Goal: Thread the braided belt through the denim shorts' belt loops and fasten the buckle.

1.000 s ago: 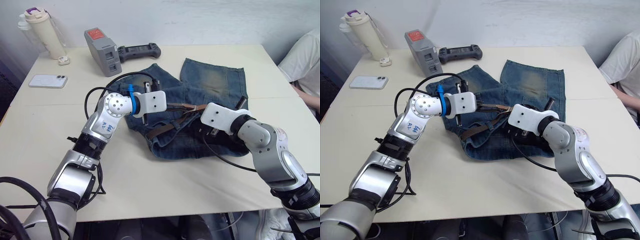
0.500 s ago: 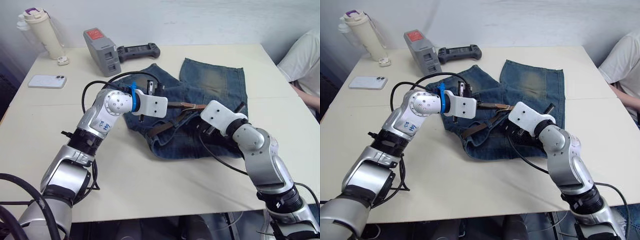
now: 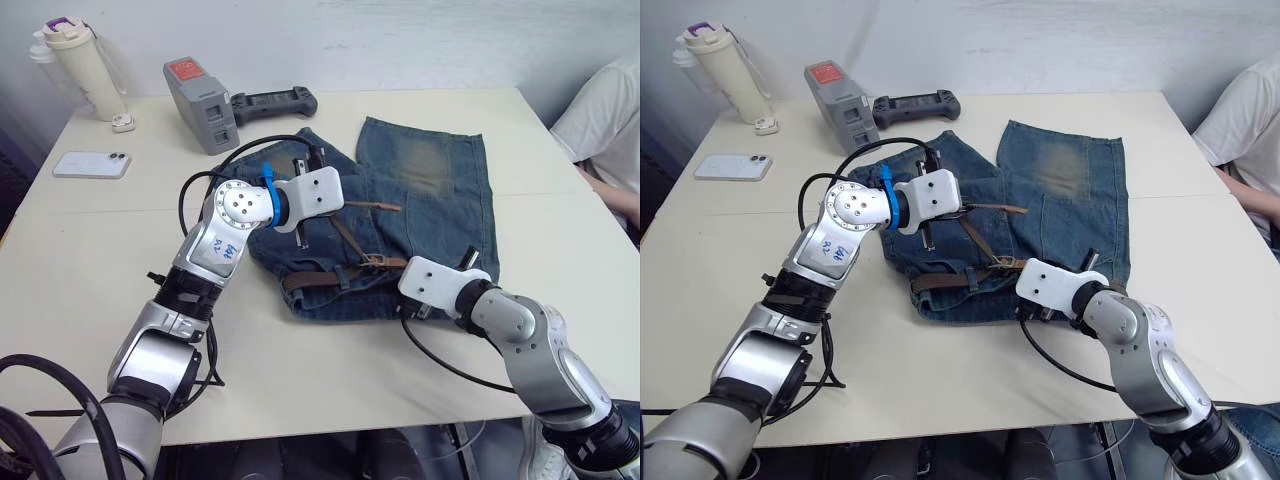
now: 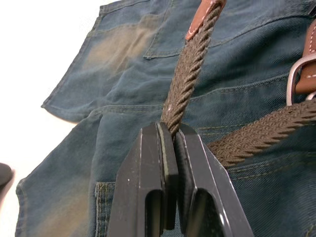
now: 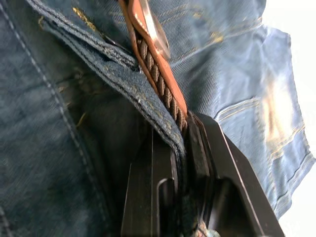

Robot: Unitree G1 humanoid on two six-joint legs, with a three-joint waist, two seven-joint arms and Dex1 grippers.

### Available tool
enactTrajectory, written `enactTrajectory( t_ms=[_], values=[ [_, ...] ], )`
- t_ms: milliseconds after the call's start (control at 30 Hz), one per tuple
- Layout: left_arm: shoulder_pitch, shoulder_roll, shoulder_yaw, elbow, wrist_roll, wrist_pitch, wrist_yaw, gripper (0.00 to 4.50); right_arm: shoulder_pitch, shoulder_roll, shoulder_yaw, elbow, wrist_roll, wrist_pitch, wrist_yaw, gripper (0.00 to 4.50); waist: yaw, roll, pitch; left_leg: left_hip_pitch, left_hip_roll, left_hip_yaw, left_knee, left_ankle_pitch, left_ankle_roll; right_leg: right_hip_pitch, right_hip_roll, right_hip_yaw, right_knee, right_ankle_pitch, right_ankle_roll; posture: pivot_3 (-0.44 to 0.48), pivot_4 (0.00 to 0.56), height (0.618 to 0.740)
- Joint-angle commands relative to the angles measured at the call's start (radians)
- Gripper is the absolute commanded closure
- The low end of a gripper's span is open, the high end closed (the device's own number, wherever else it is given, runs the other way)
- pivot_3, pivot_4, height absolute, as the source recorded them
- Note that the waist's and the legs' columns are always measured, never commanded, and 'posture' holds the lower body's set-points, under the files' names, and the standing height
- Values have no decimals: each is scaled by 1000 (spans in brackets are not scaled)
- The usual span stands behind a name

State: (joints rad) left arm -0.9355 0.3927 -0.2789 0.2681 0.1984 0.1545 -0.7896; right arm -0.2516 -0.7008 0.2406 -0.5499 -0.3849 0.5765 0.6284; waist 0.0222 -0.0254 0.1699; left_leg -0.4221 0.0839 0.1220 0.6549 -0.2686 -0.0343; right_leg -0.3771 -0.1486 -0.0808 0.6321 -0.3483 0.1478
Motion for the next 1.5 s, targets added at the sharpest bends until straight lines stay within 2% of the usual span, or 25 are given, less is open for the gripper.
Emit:
enactTrajectory(
  t_ms=[33, 100, 233, 567, 800, 900, 1033, 1100, 1233, 1500],
  values=[
    [7, 7, 17, -56, -4, -1, 17, 4500, -6, -14, -29, -9, 7, -30, 14, 3510, 1, 0, 0, 0, 0, 0, 0, 0, 0, 0, 0, 0, 0, 0, 0, 0, 150, 740],
    [13, 3, 15, -64, -6, 8, 18, 4500, -3, -17, -28, -6, 4, -37, 21, 2690, 3, 0, 0, 0, 0, 0, 0, 0, 0, 0, 0, 0, 0, 0, 0, 0, 150, 740],
    [30, -3, 16, -87, -14, 37, 18, 4500, 1, -17, -6, -11, -17, -57, 26, 738, 2, 0, 0, 0, 0, 0, 1, 0, 0, 0, 0, 0, 1, 0, 0, 0, 150, 740],
    [34, -3, 11, -91, -5, 50, 27, 4500, -40, 42, 57, 30, -53, -81, 9, 738, 2, 0, 0, 0, 0, 0, 2, 0, 0, 0, 0, 0, 2, 0, 0, 0, 150, 740],
    [37, 7, 13, -97, -4, 53, 25, 4500, -48, 50, 45, 47, -69, -85, 5, 738, 2, 0, 0, 0, 0, 0, 3, 0, 0, 0, 0, 0, 3, 0, 0, 0, 150, 740],
    [40, 8, 12, -100, -3, 54, 25, 4500, -48, 52, 34, 42, -74, -84, -3, 1567, 1, 0, 0, 0, 0, 0, 3, 0, 0, 0, 0, 0, 3, 0, 0, 0, 150, 740],
    [41, 10, 11, -104, -2, 57, 24, 4500, -47, 51, 24, 34, -76, -87, -5, 3537, 2, 0, 0, 0, 0, 0, 3, 0, 0, 0, 0, 0, 3, 0, 0, 0, 150, 740],
    [37, 38, -7, -90, 21, 7, 9, 4500, -44, 46, 5, 18, -90, -94, -23, 4474, 1, 0, 0, 0, 0, 0, 3, 0, 0, 0, 0, 0, 3, 0, 0, 0, 150, 740],
    [15, 79, -36, -45, 59, -79, 5, 4500, -61, 60, -38, 7, -89, -75, -52, 4461, 3, 0, 0, 0, 0, 0, 3, 0, 0, 0, 0, 0, 3, 0, 0, 0, 150, 740],
    [13, 88, -60, -17, 84, -147, -11, 4500, -93, 84, -60, 1, -98, -41, -65, 4461, 3, 0, 0, 0, 0, 0, 3, 0, 0, 0, 0, 0, 3, 0, 0, 0, 150, 740]
  ],
)
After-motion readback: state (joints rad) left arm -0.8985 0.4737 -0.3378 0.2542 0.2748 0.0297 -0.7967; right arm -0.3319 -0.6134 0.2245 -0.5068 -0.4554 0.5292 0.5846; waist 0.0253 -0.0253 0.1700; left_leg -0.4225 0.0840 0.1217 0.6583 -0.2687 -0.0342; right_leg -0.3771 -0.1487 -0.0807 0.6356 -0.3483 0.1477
